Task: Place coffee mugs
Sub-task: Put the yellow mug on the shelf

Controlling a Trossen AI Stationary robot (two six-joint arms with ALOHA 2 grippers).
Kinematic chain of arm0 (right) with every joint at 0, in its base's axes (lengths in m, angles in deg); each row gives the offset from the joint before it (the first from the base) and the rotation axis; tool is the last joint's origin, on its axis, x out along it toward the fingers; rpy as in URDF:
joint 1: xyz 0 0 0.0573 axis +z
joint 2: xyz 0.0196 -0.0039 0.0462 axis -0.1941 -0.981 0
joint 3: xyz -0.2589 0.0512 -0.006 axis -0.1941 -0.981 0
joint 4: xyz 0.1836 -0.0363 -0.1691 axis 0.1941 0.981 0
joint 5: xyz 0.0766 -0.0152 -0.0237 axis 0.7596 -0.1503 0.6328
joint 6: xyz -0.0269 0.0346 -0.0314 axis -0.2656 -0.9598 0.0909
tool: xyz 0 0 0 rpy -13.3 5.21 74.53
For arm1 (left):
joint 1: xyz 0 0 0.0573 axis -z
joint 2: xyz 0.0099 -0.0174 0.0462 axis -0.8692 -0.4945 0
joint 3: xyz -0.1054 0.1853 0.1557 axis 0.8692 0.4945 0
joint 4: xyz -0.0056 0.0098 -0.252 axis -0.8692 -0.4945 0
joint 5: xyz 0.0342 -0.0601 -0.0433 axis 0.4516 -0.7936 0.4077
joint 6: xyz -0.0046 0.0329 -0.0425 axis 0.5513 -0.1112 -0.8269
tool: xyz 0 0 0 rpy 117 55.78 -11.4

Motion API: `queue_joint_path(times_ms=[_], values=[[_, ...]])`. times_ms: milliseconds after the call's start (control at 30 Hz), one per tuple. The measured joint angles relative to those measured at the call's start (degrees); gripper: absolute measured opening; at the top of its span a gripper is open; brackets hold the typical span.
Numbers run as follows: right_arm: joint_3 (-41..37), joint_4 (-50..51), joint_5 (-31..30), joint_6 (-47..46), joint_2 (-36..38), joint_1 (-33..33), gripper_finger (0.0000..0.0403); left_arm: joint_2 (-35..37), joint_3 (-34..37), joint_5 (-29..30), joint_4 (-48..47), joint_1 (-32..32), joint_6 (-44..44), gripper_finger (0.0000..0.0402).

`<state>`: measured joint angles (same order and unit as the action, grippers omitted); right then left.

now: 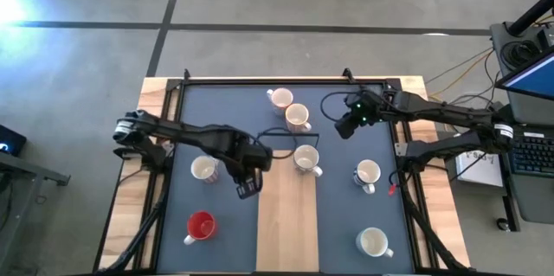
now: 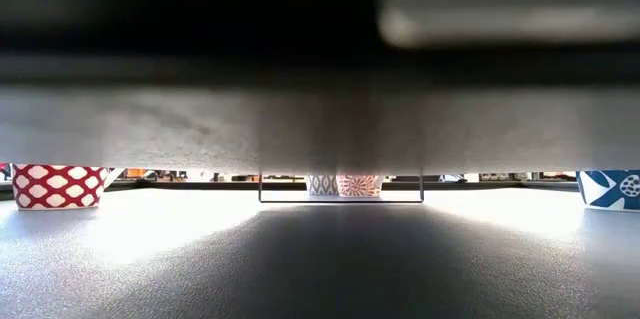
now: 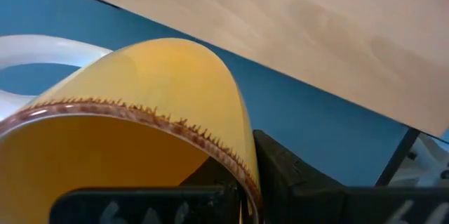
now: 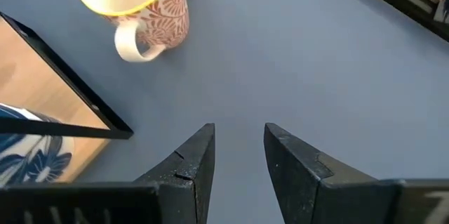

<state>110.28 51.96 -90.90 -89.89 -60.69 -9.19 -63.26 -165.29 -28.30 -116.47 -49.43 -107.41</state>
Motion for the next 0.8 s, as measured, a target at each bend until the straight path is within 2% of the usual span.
queue_joint_path(times_ms=[233, 500, 633, 800], values=[[-0.03, -0.08, 0.04, 5.17, -0.31, 0.00, 0.0115, -6.44, -6.25, 0.97, 0.56, 0.30, -3.90, 0.0008], [-0.03, -0.50, 0.04, 6.57, -0.37, 0.00, 0.0112, -16.61, -19.37, 4.18, -0.26, 0.23, -2.21, 0.0008], [0.00, -0.50, 0.07, 6.57, -0.37, 0.00, 0.0108, -22.53, -26.83, 5.06, -4.17, 0.05, -0.08, 0.0008], [0.02, -0.74, 0.07, 6.59, -0.37, 0.00, 0.0107, -28.67, -34.96, 8.17, -14.15, -0.32, -0.16, 0.0008]])
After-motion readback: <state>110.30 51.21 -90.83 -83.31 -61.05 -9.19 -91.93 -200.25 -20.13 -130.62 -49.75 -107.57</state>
